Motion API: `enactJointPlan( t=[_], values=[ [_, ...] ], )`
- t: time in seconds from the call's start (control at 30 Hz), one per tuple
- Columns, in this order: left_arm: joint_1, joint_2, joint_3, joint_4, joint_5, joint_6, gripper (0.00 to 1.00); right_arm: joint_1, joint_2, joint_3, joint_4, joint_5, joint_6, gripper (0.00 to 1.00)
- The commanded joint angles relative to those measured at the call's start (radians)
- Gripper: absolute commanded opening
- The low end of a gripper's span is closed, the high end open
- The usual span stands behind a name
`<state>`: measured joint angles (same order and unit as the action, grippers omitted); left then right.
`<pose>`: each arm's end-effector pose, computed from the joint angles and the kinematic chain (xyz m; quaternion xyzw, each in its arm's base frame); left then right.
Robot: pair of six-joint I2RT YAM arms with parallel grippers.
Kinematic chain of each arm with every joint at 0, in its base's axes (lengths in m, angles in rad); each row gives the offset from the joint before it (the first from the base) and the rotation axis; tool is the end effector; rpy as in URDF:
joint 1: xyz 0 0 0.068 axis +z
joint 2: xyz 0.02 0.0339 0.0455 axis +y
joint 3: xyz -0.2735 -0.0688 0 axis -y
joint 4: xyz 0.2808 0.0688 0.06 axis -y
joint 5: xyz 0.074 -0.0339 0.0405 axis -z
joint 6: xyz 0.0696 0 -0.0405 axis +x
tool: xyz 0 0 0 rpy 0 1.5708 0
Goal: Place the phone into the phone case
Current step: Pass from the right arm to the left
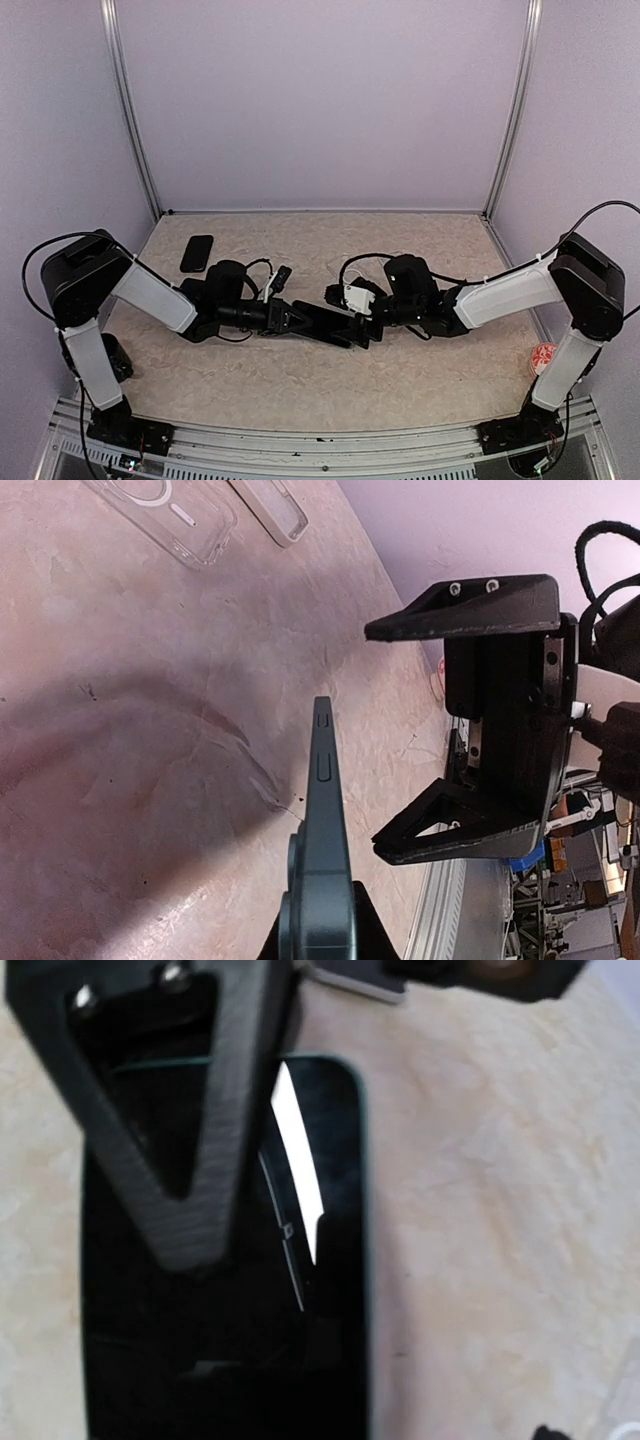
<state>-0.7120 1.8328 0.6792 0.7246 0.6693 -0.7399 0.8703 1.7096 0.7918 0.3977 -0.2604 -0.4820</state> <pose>0.2567 -0.2786 0.0918 0.1664 0.7971 -0.5455 0.1983 0.2433 0.3163 0.1276 -0.5876 0.6283 0.2062 0.4663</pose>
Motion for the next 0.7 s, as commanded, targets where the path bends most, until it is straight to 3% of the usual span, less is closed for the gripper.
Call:
enactJointPlan(
  t=[0.0, 0.17, 0.5, 0.67],
  values=[
    [-0.009, -0.011, 0.018, 0.045, 0.014, 0.031, 0.00, 0.009, -0.072, -0.017, 0.029, 0.042, 0.038, 0.93],
    [-0.009, -0.060, -0.005, 0.078, 0.010, 0.060, 0.00, 0.009, -0.165, -0.051, 0.051, 0.091, 0.120, 0.99],
    [-0.012, -0.185, -0.076, 0.247, -0.004, 0.087, 0.00, 0.009, -0.345, -0.058, -0.039, 0.181, 0.295, 1.00],
    [-0.021, -0.235, -0.096, 0.312, -0.015, 0.111, 0.00, 0.007, -0.400, -0.059, -0.064, 0.145, 0.365, 1.00]
  ],
)
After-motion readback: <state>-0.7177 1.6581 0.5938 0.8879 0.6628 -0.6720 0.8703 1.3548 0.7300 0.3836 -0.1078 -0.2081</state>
